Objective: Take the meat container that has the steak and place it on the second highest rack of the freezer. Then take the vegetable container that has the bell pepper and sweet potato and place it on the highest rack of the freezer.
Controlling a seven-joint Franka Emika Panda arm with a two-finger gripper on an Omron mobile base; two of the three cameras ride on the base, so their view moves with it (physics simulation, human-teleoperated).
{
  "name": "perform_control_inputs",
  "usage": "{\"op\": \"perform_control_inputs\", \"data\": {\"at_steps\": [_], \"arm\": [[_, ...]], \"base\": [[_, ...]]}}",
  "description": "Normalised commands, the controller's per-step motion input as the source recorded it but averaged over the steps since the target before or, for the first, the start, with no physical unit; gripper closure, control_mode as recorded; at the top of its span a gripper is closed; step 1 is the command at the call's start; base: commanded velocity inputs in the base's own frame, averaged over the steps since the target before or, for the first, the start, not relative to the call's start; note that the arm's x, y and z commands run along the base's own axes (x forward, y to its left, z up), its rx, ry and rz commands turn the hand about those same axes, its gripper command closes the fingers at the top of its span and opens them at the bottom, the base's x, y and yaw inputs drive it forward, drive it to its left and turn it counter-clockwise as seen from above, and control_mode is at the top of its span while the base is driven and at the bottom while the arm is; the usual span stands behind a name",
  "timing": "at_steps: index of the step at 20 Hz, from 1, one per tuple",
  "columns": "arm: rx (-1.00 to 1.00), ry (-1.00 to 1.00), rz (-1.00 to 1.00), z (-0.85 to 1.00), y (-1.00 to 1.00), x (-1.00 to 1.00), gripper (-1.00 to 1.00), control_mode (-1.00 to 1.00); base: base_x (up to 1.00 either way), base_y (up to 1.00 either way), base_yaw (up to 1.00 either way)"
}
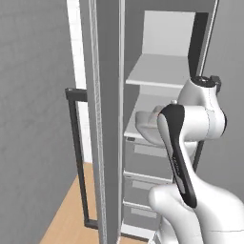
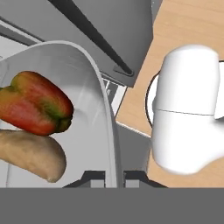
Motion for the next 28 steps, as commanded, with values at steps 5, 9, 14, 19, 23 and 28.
{"op": "perform_control_inputs", "data": {"at_steps": [5,9,14,19,23,28], "arm": [[0.00,0.00,0.00,0.00,0.00,0.00,1.00,1.00],[0.00,0.00,0.00,0.00,0.00,0.00,1.00,1.00],[0.00,0.00,0.00,0.00,0.00,0.00,1.00,1.00],[0.00,0.00,0.00,0.00,0.00,0.00,1.00,1.00],[0.00,0.00,0.00,0.00,0.00,0.00,1.00,1.00],[0.00,-0.01,-0.02,0.00,0.02,0.00,1.00,-1.00]], "base": [[0.36,0.11,-0.18],[0.44,0.00,-0.31],[0.53,0.13,-0.25],[0.50,0.31,-0.16],[0.26,0.14,-0.09],[0.00,0.00,0.00]]}}
